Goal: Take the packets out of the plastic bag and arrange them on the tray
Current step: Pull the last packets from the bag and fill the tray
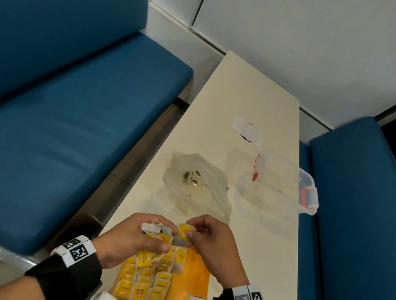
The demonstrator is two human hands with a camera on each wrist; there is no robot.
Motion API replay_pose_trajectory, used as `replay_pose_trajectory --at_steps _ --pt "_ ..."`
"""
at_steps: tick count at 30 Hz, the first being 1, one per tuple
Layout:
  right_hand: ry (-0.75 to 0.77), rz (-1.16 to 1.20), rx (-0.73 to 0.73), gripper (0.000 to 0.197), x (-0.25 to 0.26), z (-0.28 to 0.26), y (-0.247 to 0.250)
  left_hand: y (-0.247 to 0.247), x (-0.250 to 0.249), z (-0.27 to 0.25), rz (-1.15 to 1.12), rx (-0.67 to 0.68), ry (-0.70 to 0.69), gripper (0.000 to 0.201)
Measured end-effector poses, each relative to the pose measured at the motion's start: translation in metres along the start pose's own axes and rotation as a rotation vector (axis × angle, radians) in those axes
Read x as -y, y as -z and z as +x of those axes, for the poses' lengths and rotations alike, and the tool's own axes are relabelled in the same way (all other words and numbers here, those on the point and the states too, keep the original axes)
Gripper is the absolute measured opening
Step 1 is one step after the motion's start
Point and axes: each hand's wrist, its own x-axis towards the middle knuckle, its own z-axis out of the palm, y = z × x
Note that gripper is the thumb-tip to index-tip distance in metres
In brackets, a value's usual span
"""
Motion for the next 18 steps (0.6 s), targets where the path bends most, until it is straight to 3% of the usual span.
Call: replay_pose_trajectory --at_steps 5,12,18 --pt "0.002 -0.055 -0.06 0.01 -0.009 -0.005 -0.004 -0.003 0.004 -0.001 0.097 0.013 -0.013 0.033" --pt "-0.134 0.0 -0.051 0.011 -0.035 -0.01 -0.001 0.007 0.013 0.003 0.042 -0.128 0.063 0.029" --pt "-0.262 -0.311 0.081 0.027 -0.06 -0.009 -0.009 0.008 0.019 0.004 0.041 -0.196 0.081 0.024"
